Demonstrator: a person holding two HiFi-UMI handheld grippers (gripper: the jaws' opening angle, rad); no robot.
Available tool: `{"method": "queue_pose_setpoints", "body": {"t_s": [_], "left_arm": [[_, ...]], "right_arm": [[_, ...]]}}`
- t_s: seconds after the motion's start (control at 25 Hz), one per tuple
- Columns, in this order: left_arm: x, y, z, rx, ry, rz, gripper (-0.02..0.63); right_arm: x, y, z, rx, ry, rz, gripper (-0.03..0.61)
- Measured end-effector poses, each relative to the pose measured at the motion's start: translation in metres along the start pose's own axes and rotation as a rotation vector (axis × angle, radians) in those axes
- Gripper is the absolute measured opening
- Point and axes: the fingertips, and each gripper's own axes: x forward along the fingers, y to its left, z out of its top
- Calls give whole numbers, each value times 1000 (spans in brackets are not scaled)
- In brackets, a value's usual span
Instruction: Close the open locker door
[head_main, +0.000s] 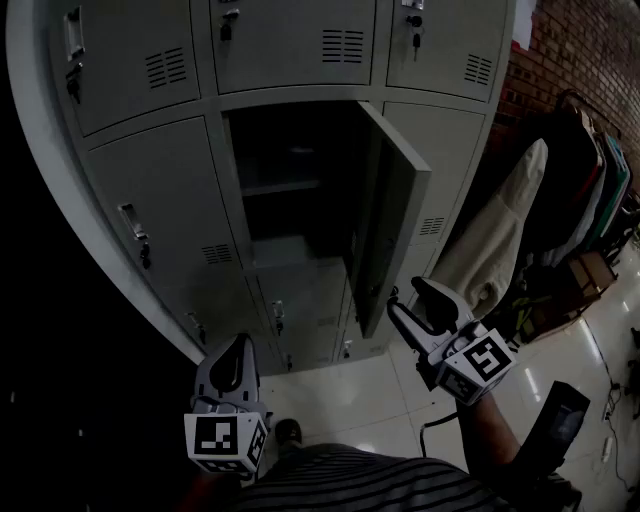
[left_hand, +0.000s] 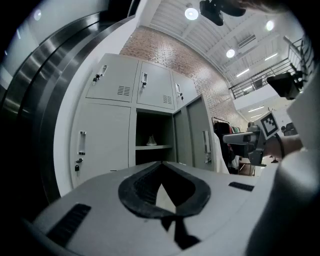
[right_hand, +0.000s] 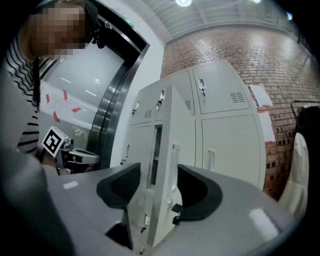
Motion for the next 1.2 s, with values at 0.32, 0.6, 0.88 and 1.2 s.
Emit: {"method": "queue_pose_setpoints", "body": {"t_s": [0.32, 0.6, 0.88, 1.2], "left_arm": [[65, 34, 25, 28, -31, -100, 2], [104, 59, 30, 24, -47, -144, 2], [124, 103, 25, 11, -43, -120, 2], [133, 166, 19, 19, -40, -51, 2]], "right_arm": [[51, 0, -1, 49, 19, 98, 227], [83, 31, 2, 10, 30, 142, 150], [155, 75, 2, 55, 9, 238, 121], [250, 89, -2, 44, 6, 231, 121]]}}
